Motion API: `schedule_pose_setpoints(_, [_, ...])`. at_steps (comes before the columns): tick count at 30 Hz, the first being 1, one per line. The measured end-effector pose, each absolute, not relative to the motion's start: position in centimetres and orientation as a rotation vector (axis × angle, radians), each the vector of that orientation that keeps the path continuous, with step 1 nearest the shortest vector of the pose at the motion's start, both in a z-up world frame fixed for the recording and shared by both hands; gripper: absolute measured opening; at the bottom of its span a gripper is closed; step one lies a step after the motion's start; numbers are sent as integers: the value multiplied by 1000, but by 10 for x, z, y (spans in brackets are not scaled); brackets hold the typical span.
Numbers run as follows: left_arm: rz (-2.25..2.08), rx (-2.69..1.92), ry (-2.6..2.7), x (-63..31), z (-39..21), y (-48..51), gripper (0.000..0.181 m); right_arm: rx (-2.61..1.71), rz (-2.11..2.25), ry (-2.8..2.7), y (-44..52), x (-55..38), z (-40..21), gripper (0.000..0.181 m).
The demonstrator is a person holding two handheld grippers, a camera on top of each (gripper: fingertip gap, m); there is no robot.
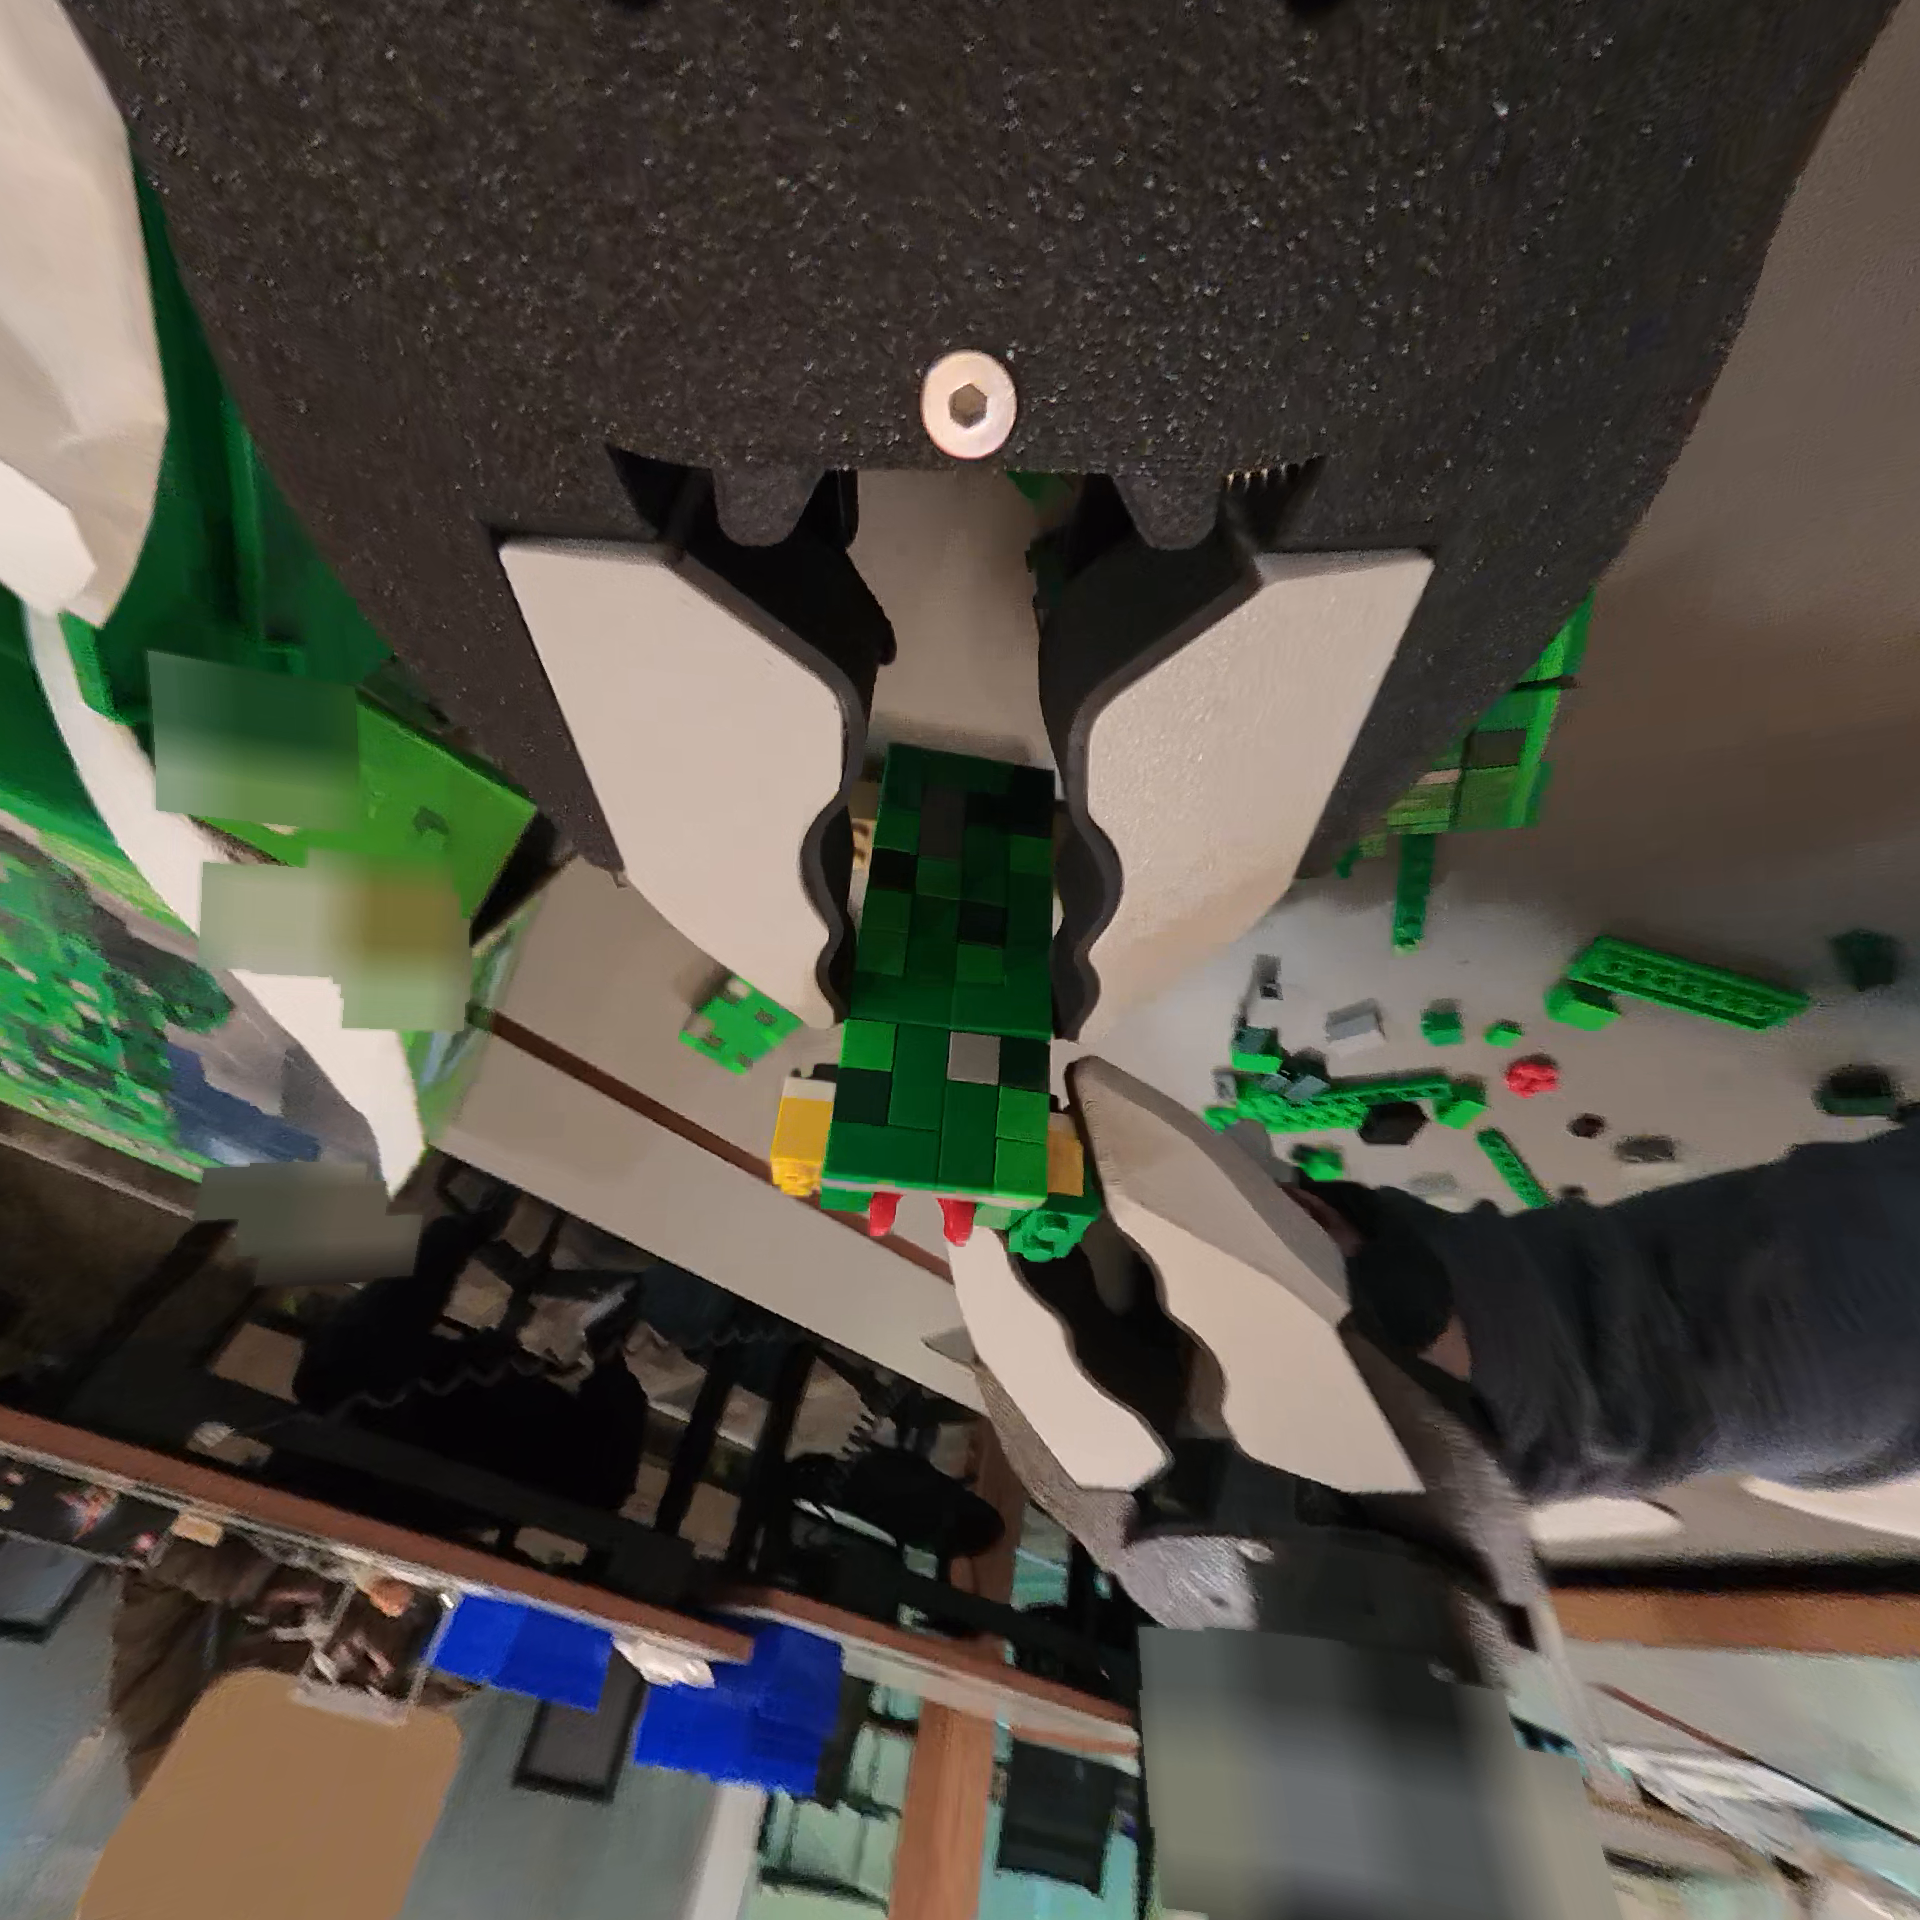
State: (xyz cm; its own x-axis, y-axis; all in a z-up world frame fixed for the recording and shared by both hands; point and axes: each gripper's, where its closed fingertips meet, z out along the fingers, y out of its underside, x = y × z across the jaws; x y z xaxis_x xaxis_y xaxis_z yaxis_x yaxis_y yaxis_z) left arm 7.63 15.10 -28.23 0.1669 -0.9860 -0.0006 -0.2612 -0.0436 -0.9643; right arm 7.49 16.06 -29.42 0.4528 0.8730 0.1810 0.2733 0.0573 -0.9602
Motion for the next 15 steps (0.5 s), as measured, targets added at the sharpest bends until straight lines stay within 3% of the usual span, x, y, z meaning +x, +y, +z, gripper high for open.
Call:
schedule_pose_setpoints(1, [-1005, -1481, 1263, 76, -279, 148, 20, -1459, 647, -1076, 157, 74, -291, 36])
schedule_pose_setpoints(15, [-1211, -1457, 1301, 75, -277, 137, 17, -1377, 875, -1083, 149, 74, -289, 36])
